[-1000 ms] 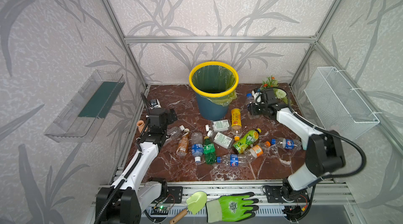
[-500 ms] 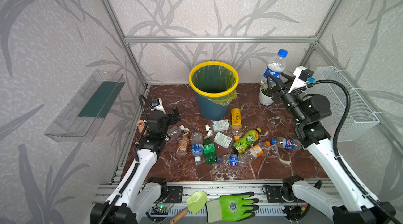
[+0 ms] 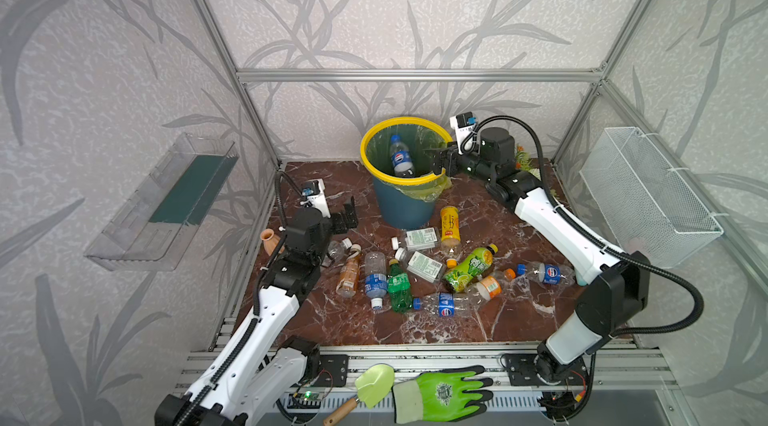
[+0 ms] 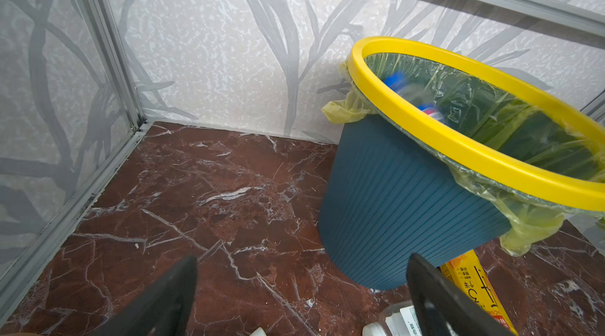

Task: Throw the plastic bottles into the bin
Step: 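Grasp the Pepsi bottle with the right gripper and drop it into the bin, then withdraw the right gripper from the bin while the left gripper reaches toward a clear bottle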

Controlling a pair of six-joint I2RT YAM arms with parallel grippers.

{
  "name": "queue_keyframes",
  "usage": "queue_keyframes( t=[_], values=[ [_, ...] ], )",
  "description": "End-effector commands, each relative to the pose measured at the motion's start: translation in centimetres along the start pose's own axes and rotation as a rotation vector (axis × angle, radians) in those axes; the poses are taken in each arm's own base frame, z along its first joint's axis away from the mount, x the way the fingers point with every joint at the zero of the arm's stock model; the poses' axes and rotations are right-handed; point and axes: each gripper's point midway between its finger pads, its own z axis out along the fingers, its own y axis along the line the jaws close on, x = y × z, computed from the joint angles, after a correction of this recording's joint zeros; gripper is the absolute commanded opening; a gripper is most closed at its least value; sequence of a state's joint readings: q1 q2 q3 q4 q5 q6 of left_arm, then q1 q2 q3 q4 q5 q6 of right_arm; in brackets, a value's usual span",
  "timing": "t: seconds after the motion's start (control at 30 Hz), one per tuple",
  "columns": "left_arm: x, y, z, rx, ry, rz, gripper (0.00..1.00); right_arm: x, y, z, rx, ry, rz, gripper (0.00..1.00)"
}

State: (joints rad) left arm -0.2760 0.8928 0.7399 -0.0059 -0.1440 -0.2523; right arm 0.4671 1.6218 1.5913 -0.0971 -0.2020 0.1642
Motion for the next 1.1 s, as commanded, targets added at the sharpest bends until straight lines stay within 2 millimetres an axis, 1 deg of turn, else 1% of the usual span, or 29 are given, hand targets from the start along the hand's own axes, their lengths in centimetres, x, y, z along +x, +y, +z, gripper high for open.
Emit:
queue_keyframes(
  t=[0.0, 0.07, 0.13, 0.17, 0.23, 0.3, 0.4, 0.5, 0.57, 0.63, 0.7, 0.73, 0.8, 0.9, 1.07],
  values=[
    [-0.4, 0.6, -0.5, -0.039, 0.001, 0.024, 0.99, -8.8, 1.3, -7.4, 0.062, -0.221, -0.129, 0.95],
    [-0.4, 1.0, -0.6, -0.065, 0.009, 0.028, 0.99, -9.1, 1.3, -8.9, 0.081, -0.24, -0.148, 0.96],
    [0.0, 1.6, -0.6, -0.099, 0.033, 0.031, 0.99, -8.4, 0.8, -9.8, 0.112, -0.236, -0.151, 0.98],
    [0.2, 1.9, -0.7, -0.118, 0.049, 0.033, 0.99, -7.6, 0.3, -10.0, 0.127, -0.226, -0.146, 0.98],
    [0.9, 2.4, -0.7, -0.147, 0.086, 0.04, 0.99, -5.3, -0.9, -10.1, 0.151, -0.192, -0.115, 0.99],
    [2.2, 2.8, -0.6, -0.167, 0.148, 0.068, 0.99, -2.3, -2.6, -10.2, 0.169, -0.148, -0.052, 0.99],
    [5.0, 4.3, -0.4, -0.252, 0.295, 0.104, 0.99, 3.1, -5.8, -10.4, 0.227, -0.068, 0.049, 0.99],
    [7.8, 5.4, -0.6, -0.319, 0.453, 0.149, 0.98, 7.5, -8.7, -11.4, 0.282, -0.003, 0.154, 0.99],
    [9.2, 5.8, -0.6, -0.338, 0.533, 0.182, 0.98, 9.7, -10.3, -12.3, 0.315, 0.028, 0.209, 0.99],
    [10.3, 5.9, -0.5, -0.338, 0.595, 0.206, 0.98, 11.4, -11.5, -13.1, 0.347, 0.052, 0.244, 0.99],
    [11.7, 5.8, -0.1, -0.329, 0.662, 0.238, 0.98, 12.6, -12.4, -14.0, 0.373, 0.063, 0.264, 0.99],
    [12.0, 5.8, 0.0, -0.328, 0.685, 0.25, 0.97, 13.0, -12.7, -14.3, 0.381, 0.066, 0.271, 0.99],
    [12.8, 6.2, 0.1, -0.353, 0.759, 0.275, 0.94, 13.7, -13.2, -14.8, 0.4, 0.073, 0.278, 1.0],
    [13.3, 6.6, 0.3, -0.372, 0.844, 0.354, 0.9, 14.4, -13.9, -15.4, 0.415, 0.074, 0.29, 1.0],
    [14.6, 7.1, 0.4, -0.34, 0.978, 0.51, 0.87, 15.1, -14.8, -16.1, 0.438, 0.059, 0.323, 1.0]
  ],
)
